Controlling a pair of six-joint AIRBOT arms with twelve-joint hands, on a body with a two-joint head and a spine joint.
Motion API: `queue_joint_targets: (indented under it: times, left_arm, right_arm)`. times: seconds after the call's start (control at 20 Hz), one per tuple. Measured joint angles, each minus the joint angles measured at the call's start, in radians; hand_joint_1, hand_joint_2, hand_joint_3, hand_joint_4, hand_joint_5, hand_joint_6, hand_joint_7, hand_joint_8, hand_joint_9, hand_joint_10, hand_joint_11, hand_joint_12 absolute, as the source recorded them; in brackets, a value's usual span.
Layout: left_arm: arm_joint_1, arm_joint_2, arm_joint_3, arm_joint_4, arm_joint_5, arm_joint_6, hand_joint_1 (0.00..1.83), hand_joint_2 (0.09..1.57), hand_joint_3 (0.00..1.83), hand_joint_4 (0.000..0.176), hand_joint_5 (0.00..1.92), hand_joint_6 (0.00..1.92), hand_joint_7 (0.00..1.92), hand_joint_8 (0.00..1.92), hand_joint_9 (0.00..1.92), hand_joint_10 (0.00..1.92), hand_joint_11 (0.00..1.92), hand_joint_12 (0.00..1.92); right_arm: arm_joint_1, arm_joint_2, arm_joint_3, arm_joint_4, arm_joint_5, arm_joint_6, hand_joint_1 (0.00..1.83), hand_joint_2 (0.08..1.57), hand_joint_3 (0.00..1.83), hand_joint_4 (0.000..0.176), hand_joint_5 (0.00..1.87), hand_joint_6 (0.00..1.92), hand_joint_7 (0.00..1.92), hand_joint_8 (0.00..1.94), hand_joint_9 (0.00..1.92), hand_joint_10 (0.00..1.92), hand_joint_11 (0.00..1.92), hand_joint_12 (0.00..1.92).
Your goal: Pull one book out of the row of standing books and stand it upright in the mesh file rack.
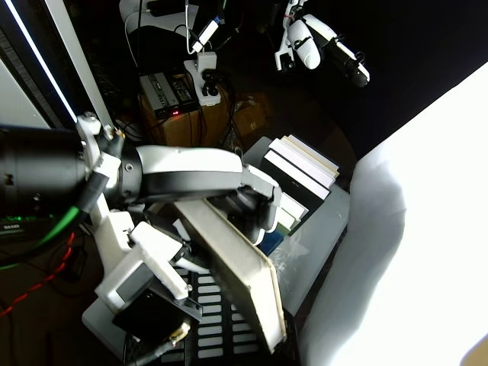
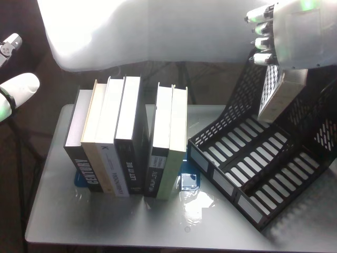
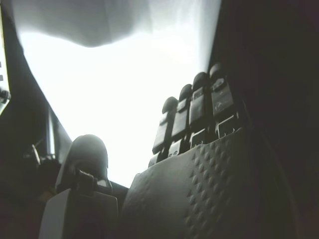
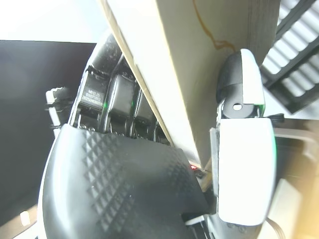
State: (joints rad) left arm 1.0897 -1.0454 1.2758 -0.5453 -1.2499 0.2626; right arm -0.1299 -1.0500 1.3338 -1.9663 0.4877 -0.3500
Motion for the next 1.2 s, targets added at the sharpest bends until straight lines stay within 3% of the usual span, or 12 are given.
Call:
queue_joint_targets:
  times: [0.1, 0.15, 0.2, 0.25, 0.4, 0.45, 0.65, 0.75, 0.85, 1.0, 1.1, 1.2]
  left_arm:
    - [0.000, 0.000, 0.000, -0.001, 0.000, 0.000, 0.17, 1.31, 0.00, 0.046, 0.00, 0.00, 0.00, 0.00, 0.00, 0.00, 0.00, 0.00]
    - [0.000, 0.000, 0.000, -0.001, 0.000, 0.000, 0.16, 1.32, 0.00, 0.049, 0.00, 0.00, 0.00, 0.00, 0.00, 0.00, 0.00, 0.00]
    - [0.000, 0.000, 0.000, -0.001, 0.000, 0.000, 0.16, 1.32, 0.00, 0.040, 0.01, 0.00, 0.00, 0.00, 0.00, 0.00, 0.00, 0.00]
    - [0.001, 0.000, 0.000, -0.003, 0.000, 0.000, 0.18, 1.32, 0.00, 0.049, 0.01, 0.00, 0.00, 0.00, 0.00, 0.00, 0.00, 0.00]
    - [0.004, 0.000, 0.000, -0.004, 0.001, 0.000, 0.19, 1.32, 0.00, 0.043, 0.02, 0.00, 0.00, 0.00, 0.00, 0.00, 0.00, 0.00]
    - [0.004, 0.000, 0.000, -0.004, 0.001, 0.000, 0.20, 1.31, 0.00, 0.042, 0.02, 0.00, 0.00, 0.00, 0.00, 0.00, 0.00, 0.00]
    - [0.004, 0.000, 0.000, -0.005, 0.001, 0.000, 0.21, 1.31, 0.00, 0.042, 0.03, 0.00, 0.00, 0.00, 0.00, 0.00, 0.00, 0.00]
    - [0.011, 0.000, 0.000, -0.002, -0.001, 0.000, 0.21, 1.31, 0.00, 0.044, 0.02, 0.00, 0.00, 0.00, 0.00, 0.00, 0.00, 0.00]
    - [0.011, 0.000, 0.000, -0.004, 0.001, 0.000, 0.23, 1.31, 0.00, 0.041, 0.03, 0.00, 0.00, 0.00, 0.00, 0.00, 0.00, 0.00]
    - [0.011, 0.000, 0.000, -0.006, 0.001, 0.000, 0.22, 1.31, 0.00, 0.037, 0.03, 0.00, 0.00, 0.00, 0.00, 0.00, 0.00, 0.00]
    - [0.011, 0.000, 0.000, -0.005, -0.001, 0.000, 0.22, 1.31, 0.00, 0.029, 0.03, 0.00, 0.00, 0.00, 0.00, 0.00, 0.00, 0.00]
    - [0.011, 0.000, -0.003, -0.007, 0.000, 0.000, 0.23, 1.31, 0.00, 0.039, 0.03, 0.00, 0.00, 0.00, 0.00, 0.00, 0.00, 0.00]
  right_arm:
    - [-0.006, -0.012, 0.013, -0.002, 0.002, 0.000, 1.38, 1.17, 0.00, 0.000, 0.75, 1.22, 0.88, 1.12, 0.88, 1.36, 0.71, 1.63]
    - [-0.013, -0.016, 0.017, -0.002, 0.002, 0.000, 1.36, 1.20, 0.00, 0.000, 0.77, 1.03, 0.82, 1.30, 0.80, 1.55, 0.77, 1.76]
    - [-0.025, -0.018, 0.018, 0.014, 0.002, 0.001, 1.36, 1.19, 0.00, 0.000, 0.80, 1.06, 0.84, 1.25, 0.80, 1.52, 0.68, 1.75]
    - [-0.037, -0.021, 0.021, 0.040, 0.002, 0.000, 1.38, 1.18, 0.00, 0.000, 0.80, 1.11, 0.85, 1.17, 0.82, 1.47, 0.66, 1.77]
    - [-0.063, -0.021, 0.032, 0.176, -0.018, 0.001, 1.34, 1.21, 0.00, 0.000, 0.77, 1.27, 0.77, 1.29, 0.72, 1.54, 0.51, 1.75]
    - [-0.072, -0.024, 0.040, 0.216, -0.023, -0.001, 1.19, 1.23, 0.01, 0.000, 0.75, 1.31, 0.77, 1.38, 0.69, 1.42, 0.49, 1.74]
    - [-0.093, -0.028, 0.057, 0.440, -0.047, -0.002, 1.15, 1.24, 0.00, 0.004, 0.77, 1.27, 0.76, 1.43, 0.63, 1.43, 0.35, 1.78]
    - [-0.099, -0.034, 0.064, 0.583, -0.061, -0.003, 1.14, 1.26, 0.00, 0.011, 0.75, 1.34, 0.71, 1.48, 0.60, 1.49, 0.41, 1.81]
    - [-0.108, -0.046, 0.076, 0.598, -0.068, -0.003, 1.13, 1.27, 0.00, 0.015, 0.70, 1.41, 0.74, 1.43, 0.68, 1.40, 0.45, 1.71]
    - [-0.133, -0.065, 0.094, 0.600, -0.074, -0.005, 1.15, 1.26, 0.00, 0.000, 0.81, 1.29, 0.65, 1.52, 0.46, 1.50, 0.20, 1.86]
    - [-0.135, -0.081, 0.109, 0.573, -0.083, -0.005, 1.14, 1.27, 0.00, 0.000, 0.76, 1.32, 0.67, 1.52, 0.59, 1.45, 0.37, 1.76]
    - [-0.135, -0.092, 0.119, 0.554, -0.090, -0.005, 1.15, 1.26, 0.00, 0.000, 0.75, 1.29, 0.72, 1.53, 0.71, 1.44, 0.54, 1.74]
